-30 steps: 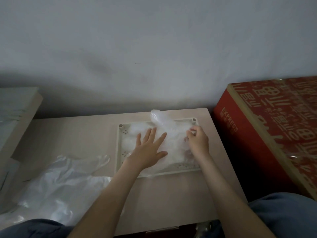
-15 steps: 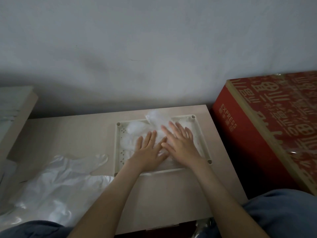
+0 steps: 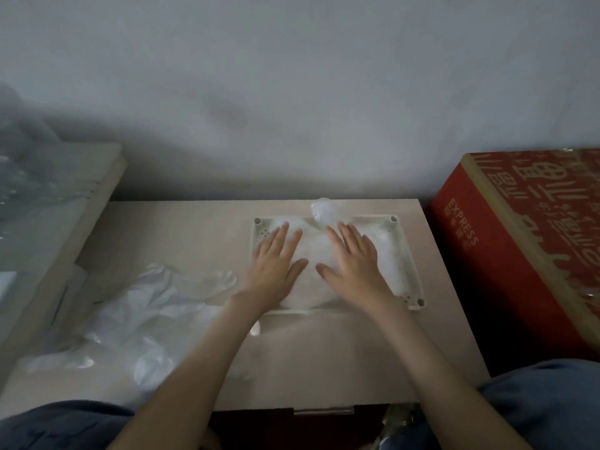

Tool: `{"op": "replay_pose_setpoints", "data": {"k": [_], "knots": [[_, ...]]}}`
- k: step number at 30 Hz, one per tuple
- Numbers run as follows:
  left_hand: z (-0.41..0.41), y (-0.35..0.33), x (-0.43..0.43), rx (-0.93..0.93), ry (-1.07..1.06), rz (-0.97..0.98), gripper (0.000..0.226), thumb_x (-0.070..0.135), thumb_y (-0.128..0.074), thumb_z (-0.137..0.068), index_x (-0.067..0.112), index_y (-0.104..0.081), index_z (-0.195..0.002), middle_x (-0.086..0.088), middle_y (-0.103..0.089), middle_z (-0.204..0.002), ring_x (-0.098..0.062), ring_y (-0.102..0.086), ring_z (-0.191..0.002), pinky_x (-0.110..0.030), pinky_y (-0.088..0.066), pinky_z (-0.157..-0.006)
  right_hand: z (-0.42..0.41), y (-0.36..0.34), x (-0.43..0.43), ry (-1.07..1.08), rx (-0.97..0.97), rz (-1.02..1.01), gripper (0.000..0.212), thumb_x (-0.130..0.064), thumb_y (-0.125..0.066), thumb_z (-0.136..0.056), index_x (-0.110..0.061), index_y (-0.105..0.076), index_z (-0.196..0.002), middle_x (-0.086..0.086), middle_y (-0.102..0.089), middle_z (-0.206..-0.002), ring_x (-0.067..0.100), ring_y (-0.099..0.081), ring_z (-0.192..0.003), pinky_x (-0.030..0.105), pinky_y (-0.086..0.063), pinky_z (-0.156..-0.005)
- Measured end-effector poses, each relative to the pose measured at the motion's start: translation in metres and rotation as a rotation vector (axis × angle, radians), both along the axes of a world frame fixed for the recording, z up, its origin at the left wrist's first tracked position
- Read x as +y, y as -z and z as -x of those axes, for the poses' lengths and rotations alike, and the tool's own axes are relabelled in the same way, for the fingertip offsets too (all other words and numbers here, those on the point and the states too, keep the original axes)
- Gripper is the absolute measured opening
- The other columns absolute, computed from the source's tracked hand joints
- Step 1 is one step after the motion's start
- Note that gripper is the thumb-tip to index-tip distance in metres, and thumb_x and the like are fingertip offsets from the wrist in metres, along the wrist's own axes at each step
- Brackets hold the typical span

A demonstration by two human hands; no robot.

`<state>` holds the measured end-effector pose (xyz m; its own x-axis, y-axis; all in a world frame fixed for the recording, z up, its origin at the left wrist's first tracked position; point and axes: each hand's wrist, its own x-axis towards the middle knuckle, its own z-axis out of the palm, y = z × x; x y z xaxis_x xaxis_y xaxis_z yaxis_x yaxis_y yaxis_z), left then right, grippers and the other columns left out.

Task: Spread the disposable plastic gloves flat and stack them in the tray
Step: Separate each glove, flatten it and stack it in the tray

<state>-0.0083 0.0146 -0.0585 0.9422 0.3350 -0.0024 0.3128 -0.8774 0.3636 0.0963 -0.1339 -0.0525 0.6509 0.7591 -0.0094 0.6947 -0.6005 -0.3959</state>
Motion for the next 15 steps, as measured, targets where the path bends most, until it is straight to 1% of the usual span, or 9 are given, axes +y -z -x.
{"op": "replay_pose_setpoints", "data": {"k": [1, 2, 3, 5, 7, 10, 11, 13, 15], "knots": [[0.017, -0.008, 0.007, -0.126, -0.043, 0.066, 0.077, 0.058, -0.01, -0.088, 0.015, -0.033, -0.147, -0.01, -0.027, -0.155, -0.027, -0.026, -0.142, -0.037, -0.021, -0.114, 0.015, -0.006, 0.011, -0.075, -0.024, -0.068, 0.066, -0.038, -0.05, -0.095, -0.017, -0.021, -0.151, 0.005, -0.015, -0.159, 0.02, -0.006, -0.147, 0.039, -0.005, -0.119], [0.025, -0.014, 0.011, -0.267, -0.059, 0.084, 0.063, 0.046, -0.021, -0.092, 0.011, -0.048, -0.136, -0.012, -0.045, -0.143, -0.027, -0.041, -0.131, -0.035, -0.033, -0.107, 0.025, -0.009, 0.018, -0.145, -0.056, -0.123, 0.061, -0.032, -0.054, -0.093, -0.014, -0.031, -0.147, 0.006, -0.029, -0.154, 0.022, -0.019, -0.143, 0.04, -0.016, -0.117], [0.044, -0.02, 0.019, -0.401, -0.107, 0.039, 0.048, 0.034, -0.029, -0.094, 0.009, -0.059, -0.122, -0.011, -0.058, -0.127, -0.025, -0.052, -0.115, -0.031, -0.041, -0.096, 0.045, -0.012, 0.029, -0.238, -0.086, -0.181, 0.055, -0.025, -0.058, -0.09, -0.012, -0.041, -0.141, 0.007, -0.041, -0.145, 0.021, -0.03, -0.137, 0.04, -0.025, -0.113], [0.074, -0.027, 0.033, -0.504, -0.191, -0.055, 0.03, 0.019, -0.039, -0.093, 0.008, -0.065, -0.102, -0.007, -0.065, -0.102, -0.022, -0.057, -0.093, -0.025, -0.042, -0.078, 0.076, -0.009, 0.048, -0.363, -0.117, -0.326, 0.047, -0.017, -0.062, -0.085, -0.012, -0.053, -0.131, 0.006, -0.055, -0.13, 0.018, -0.04, -0.122, 0.036, -0.034, -0.103], [0.105, -0.03, 0.046, -0.378, -0.271, -0.041, 0.021, 0.013, -0.046, -0.092, 0.009, -0.066, -0.099, -0.007, -0.064, -0.096, -0.025, -0.059, -0.09, -0.028, -0.042, -0.077, 0.11, -0.006, 0.065, -0.459, -0.053, -0.331, 0.05, -0.025, -0.063, -0.086, -0.013, -0.051, -0.133, 0.004, -0.054, -0.131, 0.018, -0.041, -0.122, 0.034, -0.032, -0.103], [0.145, -0.029, 0.062, -0.087, -0.335, 0.08, 0.019, 0.015, -0.048, -0.094, 0.014, -0.064, -0.105, -0.005, -0.065, -0.103, -0.024, -0.059, -0.095, -0.033, -0.044, -0.081, 0.142, 0.013, 0.083, -0.569, 0.005, -0.006, 0.069, -0.044, -0.059, -0.088, -0.021, -0.031, -0.147, 0.0, -0.038, -0.147, 0.02, -0.031, -0.134, 0.036, -0.021, -0.11], [0.159, -0.031, 0.064, 0.008, -0.339, 0.101, 0.019, 0.019, -0.049, -0.094, 0.016, -0.062, -0.107, -0.003, -0.064, -0.107, -0.022, -0.059, -0.097, -0.031, -0.044, -0.082, 0.15, 0.021, 0.087, -0.607, -0.026, 0.05, 0.069, -0.044, -0.06, -0.087, -0.021, -0.033, -0.146, 0.001, -0.039, -0.145, 0.022, -0.033, -0.132, 0.036, -0.023, -0.108], [0.183, -0.033, 0.066, 0.185, -0.337, 0.12, 0.022, 0.027, -0.051, -0.094, 0.021, -0.058, -0.114, 0.001, -0.061, -0.117, -0.018, -0.057, -0.103, -0.028, -0.043, -0.084, 0.163, 0.035, 0.092, -0.633, -0.069, 0.046, 0.054, -0.035, -0.063, -0.084, -0.017, -0.05, -0.133, 0.004, -0.052, -0.132, 0.028, -0.046, -0.12, 0.038, -0.033, -0.099], [0.19, -0.034, 0.063, 0.274, -0.315, 0.065, 0.027, 0.031, -0.052, -0.094, 0.025, -0.056, -0.12, 0.004, -0.057, -0.124, -0.016, -0.055, -0.109, -0.029, -0.04, -0.091, 0.164, 0.044, 0.09, -0.572, -0.099, -0.057, 0.028, -0.024, -0.061, -0.085, -0.012, -0.062, -0.11, 0.005, -0.061, -0.111, 0.029, -0.056, -0.103, 0.037, -0.039, -0.089]]}}
